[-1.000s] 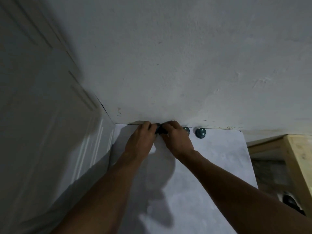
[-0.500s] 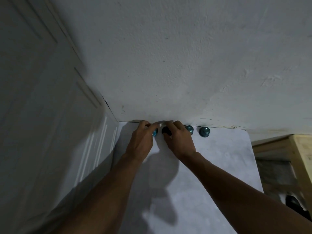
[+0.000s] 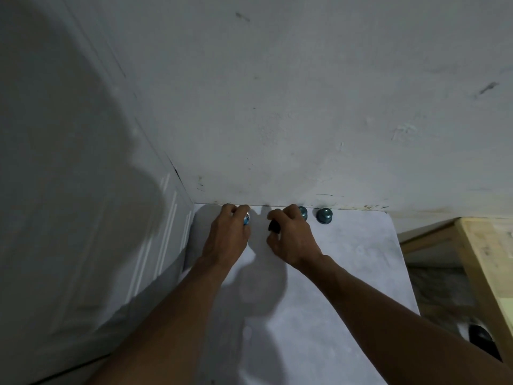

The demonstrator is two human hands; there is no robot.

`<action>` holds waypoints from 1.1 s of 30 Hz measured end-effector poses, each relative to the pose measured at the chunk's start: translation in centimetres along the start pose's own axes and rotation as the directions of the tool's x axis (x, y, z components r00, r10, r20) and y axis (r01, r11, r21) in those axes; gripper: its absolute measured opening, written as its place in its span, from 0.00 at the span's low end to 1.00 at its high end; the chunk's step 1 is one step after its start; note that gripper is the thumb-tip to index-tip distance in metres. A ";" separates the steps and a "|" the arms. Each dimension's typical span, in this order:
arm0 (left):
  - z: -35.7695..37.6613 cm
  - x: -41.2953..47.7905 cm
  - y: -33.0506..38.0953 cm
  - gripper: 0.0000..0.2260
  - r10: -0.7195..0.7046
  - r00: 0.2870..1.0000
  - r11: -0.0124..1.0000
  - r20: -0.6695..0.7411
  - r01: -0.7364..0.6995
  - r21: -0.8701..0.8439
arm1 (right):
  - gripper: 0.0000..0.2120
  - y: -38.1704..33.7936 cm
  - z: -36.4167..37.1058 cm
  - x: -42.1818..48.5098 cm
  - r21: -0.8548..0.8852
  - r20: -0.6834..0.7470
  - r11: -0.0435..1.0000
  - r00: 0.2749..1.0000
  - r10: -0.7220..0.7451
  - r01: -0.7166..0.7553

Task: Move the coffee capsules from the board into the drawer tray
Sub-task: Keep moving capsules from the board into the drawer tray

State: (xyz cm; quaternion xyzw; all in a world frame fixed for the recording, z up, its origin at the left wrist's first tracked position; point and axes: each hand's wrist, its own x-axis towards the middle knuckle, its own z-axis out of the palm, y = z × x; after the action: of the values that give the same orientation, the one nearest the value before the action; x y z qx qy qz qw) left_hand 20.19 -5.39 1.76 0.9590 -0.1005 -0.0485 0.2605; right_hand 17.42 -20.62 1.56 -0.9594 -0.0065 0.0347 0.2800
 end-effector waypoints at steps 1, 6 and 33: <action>-0.4 -0.4 0.4 0.18 -0.004 1.000 1.000 -0.004 0.004 0.002 | 0.12 -0.3 -0.4 -0.4 0.006 -0.016 1.000 1.000 -0.007 0.007; -3.1 -3.1 3.6 0.20 0.032 0.999 0.999 -0.013 -0.032 0.024 | 0.08 -1.8 -3.3 -3.0 0.050 -0.119 0.998 0.992 -0.039 0.046; -13.6 -32.0 8.0 0.20 0.057 0.899 0.978 -0.433 -0.137 -0.155 | 0.22 -12.3 -9.3 -27.8 0.041 -0.260 0.956 0.927 -0.270 0.290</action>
State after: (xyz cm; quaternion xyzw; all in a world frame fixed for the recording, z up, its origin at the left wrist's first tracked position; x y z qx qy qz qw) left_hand -10.32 1.53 18.84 0.9123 -0.0841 0.1665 0.3645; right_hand -9.57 -16.12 17.70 -0.9334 -0.1064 -0.1275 0.3182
